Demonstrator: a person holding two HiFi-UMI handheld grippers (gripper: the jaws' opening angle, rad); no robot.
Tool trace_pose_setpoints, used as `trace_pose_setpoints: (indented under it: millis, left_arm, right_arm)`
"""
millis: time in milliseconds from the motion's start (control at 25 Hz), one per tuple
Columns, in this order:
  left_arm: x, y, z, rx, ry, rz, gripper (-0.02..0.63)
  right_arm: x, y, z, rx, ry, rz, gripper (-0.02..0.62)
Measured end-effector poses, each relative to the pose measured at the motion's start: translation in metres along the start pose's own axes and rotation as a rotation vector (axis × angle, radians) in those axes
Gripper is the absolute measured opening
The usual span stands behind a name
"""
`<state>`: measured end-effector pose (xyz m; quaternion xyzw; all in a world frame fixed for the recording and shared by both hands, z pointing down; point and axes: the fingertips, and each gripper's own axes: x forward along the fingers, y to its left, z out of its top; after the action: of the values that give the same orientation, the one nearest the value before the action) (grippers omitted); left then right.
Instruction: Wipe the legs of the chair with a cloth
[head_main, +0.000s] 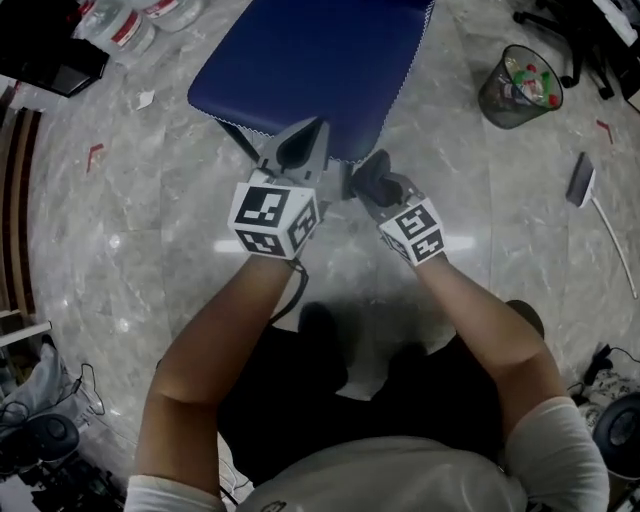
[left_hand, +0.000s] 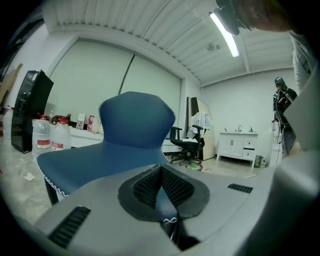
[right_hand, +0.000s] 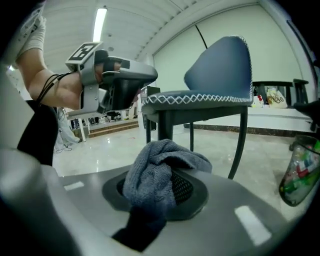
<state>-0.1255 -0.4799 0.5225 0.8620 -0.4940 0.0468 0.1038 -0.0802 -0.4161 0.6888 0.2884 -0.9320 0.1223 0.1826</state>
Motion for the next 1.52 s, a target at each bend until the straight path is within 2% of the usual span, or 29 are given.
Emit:
trace_pose_setpoints:
  millis: [120, 280, 440, 520, 720, 880, 1120, 1200, 1280, 1520]
  left_arm:
    - [0.009, 0.002, -0.012, 0.032, 0.001, -0.032, 0.005]
    - [0.016, -0.003, -0.021, 0.099, -0.025, -0.069, 0.005]
    - [0.015, 0.003, -0.036, 0.084, -0.018, -0.080, 0.005]
    - [0.013, 0.005, -0.039, 0.086, -0.018, -0.077, 0.005]
    - [0.014, 0.007, -0.038, 0.087, -0.030, -0.082, 0.005]
    - [0.014, 0.015, -0.039, 0.079, -0.032, -0.071, 0.005]
    - [0.014, 0.014, -0.040, 0.092, -0.023, -0.075, 0.005]
    - [0.014, 0.014, -0.040, 0.086, -0.021, -0.081, 0.005]
    - [0.013, 0.013, -0.041, 0.076, -0.022, -0.091, 0.005]
    - [0.010, 0.016, -0.038, 0.074, -0.043, -0.117, 0.005]
  right_arm:
    - [0.018, -0.016, 0.006, -0.030, -0.039, -0.034, 0.101]
    - [0.011, -0.024, 0.029, -0.076, -0.118, -0.018, 0.106]
    - [0.004, -0.022, 0.049, -0.079, -0.227, -0.039, 0.106]
    - [0.017, -0.020, 0.024, -0.058, -0.214, -0.038, 0.105]
    - [0.069, -0.021, -0.080, -0.029, -0.078, -0.030, 0.111]
    - [0.101, -0.021, -0.132, -0.036, -0.014, -0.026, 0.117]
    - [0.128, -0.018, -0.195, 0.010, 0.195, -0.013, 0.115]
    - [0.127, -0.018, -0.193, 0.019, 0.205, -0.023, 0.114]
    - [0.117, -0.016, -0.174, 0.006, 0.178, -0.035, 0.112]
    - [0.069, -0.016, -0.050, -0.141, -0.013, -0.087, 0.117]
